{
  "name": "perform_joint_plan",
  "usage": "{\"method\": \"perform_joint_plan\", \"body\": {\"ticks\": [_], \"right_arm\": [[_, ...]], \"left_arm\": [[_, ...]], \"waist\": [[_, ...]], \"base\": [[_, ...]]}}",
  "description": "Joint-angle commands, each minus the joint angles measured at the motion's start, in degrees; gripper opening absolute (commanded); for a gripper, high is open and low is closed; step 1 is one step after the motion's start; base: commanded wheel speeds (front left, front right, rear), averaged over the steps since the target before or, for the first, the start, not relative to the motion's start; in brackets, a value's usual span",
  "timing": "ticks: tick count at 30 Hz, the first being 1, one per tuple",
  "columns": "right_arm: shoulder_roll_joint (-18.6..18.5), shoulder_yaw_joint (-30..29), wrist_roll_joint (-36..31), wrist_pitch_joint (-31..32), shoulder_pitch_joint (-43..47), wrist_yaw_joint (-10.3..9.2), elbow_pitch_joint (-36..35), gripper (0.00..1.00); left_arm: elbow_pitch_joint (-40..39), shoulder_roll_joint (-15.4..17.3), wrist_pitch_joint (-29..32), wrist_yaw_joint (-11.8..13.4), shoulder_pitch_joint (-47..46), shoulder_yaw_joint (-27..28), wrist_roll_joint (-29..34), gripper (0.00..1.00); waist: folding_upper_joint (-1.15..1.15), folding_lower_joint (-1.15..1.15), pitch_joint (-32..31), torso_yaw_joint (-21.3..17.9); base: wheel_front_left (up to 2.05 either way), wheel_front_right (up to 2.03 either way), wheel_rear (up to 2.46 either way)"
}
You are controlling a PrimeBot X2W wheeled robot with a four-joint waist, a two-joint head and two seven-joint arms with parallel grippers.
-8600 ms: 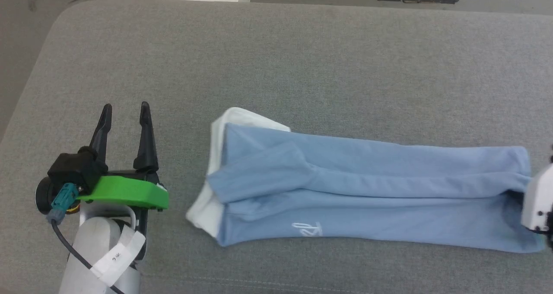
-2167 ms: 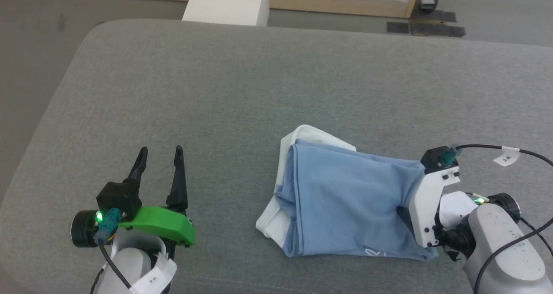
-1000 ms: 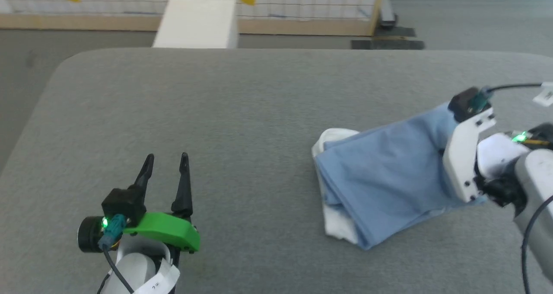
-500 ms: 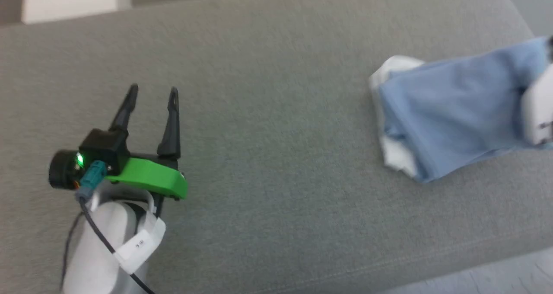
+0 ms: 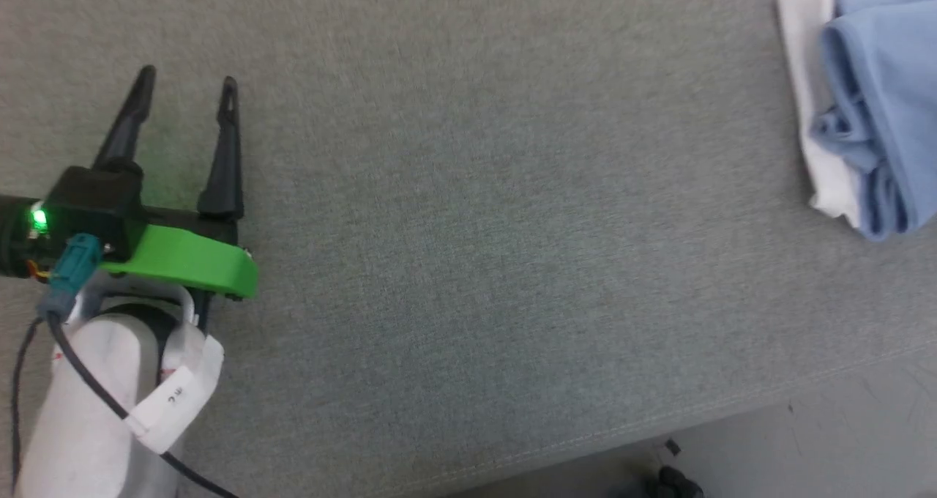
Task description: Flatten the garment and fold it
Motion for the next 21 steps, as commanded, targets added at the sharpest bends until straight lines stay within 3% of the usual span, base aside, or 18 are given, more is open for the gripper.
{"method": "perform_joint_plan", "body": {"ticks": [1,4,7,16,21], "right_arm": [[0.58,-1.51,-1.73,-0.63,-1.56,-0.12,0.57,1.0],[3.27,-5.5,-5.94,-3.85,-4.05,-0.12,2.07,1.0],[4.37,-5.97,-5.64,-7.21,-5.2,-0.12,2.3,1.0],[5.08,1.07,1.56,-15.52,-6.48,-0.12,-2.08,1.0],[7.37,5.66,6.86,-19.81,-5.44,-0.12,-6.37,1.0]], "left_arm": [[-0.74,0.83,0.41,0.52,-0.4,0.42,0.53,1.0],[-2.12,1.86,1.37,1.06,0.92,1.35,0.44,1.0],[-1.73,1.9,0.99,1.29,1.66,1.46,0.25,1.0],[5.27,-1.38,-4.3,2.21,5.02,1.44,-2.59,1.0],[9.84,-3.79,-7.71,2.64,6.93,1.59,-4.69,1.0]], "waist": [[0.0,-0.01,5.35,-0.49],[0.0,-0.01,4.81,-1.63],[0.0,-0.01,2.93,-1.98],[0.0,-0.01,-10.37,-0.46],[0.0,-0.01,-19.31,1.76]], "base": [[0.0,0.0,0.0],[0.0,0.0,0.0],[0.0,0.0,0.0],[0.0,0.0,0.0],[0.0,0.0,0.0]]}}
